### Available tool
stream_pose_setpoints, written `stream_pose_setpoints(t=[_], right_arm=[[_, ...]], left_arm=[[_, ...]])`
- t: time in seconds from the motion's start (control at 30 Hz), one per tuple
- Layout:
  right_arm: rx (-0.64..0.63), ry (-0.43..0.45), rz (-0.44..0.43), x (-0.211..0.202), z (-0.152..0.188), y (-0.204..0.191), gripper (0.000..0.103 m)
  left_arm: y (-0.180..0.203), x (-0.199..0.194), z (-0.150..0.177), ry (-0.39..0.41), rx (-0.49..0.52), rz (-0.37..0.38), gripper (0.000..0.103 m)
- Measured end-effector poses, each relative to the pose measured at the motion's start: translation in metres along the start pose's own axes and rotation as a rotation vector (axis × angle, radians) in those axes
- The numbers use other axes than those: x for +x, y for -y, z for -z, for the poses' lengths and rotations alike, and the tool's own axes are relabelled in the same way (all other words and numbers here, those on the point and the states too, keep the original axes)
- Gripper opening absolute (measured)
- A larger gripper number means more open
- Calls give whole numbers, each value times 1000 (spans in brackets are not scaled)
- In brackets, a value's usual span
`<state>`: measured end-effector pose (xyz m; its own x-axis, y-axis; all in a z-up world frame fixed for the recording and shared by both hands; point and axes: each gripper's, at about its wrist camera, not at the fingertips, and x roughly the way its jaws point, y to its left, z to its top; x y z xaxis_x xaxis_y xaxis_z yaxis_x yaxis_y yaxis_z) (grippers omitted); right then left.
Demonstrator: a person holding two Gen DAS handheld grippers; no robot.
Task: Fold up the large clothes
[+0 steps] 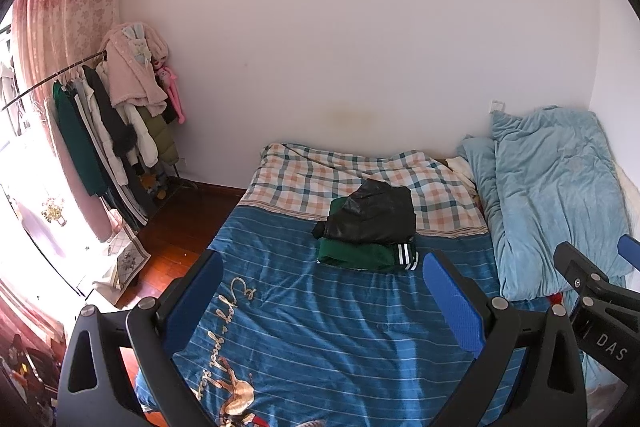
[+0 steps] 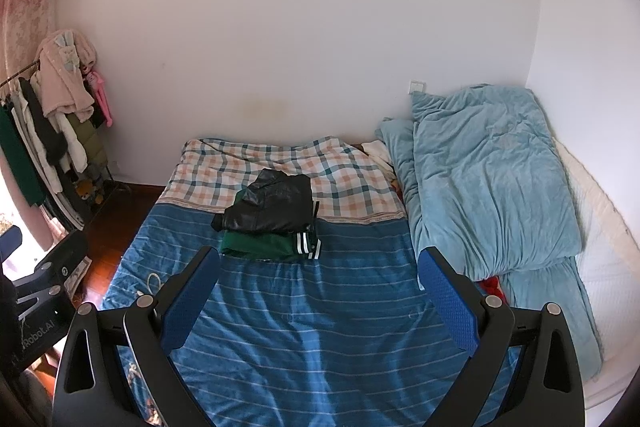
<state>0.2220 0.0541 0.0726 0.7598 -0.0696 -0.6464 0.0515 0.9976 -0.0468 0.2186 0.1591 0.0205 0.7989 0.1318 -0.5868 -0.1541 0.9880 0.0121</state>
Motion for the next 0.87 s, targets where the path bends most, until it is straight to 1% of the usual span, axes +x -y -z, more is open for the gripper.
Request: stream_pose_setpoints(t=[0.63,0.87], right_arm=[[-3,3,3,2,1,-1,101],[-2,5,4,2,2,-2,101]], left_arm=[[-9,0,0,1,6,0,102],[-13,-4,-2,20,5,-1,102]])
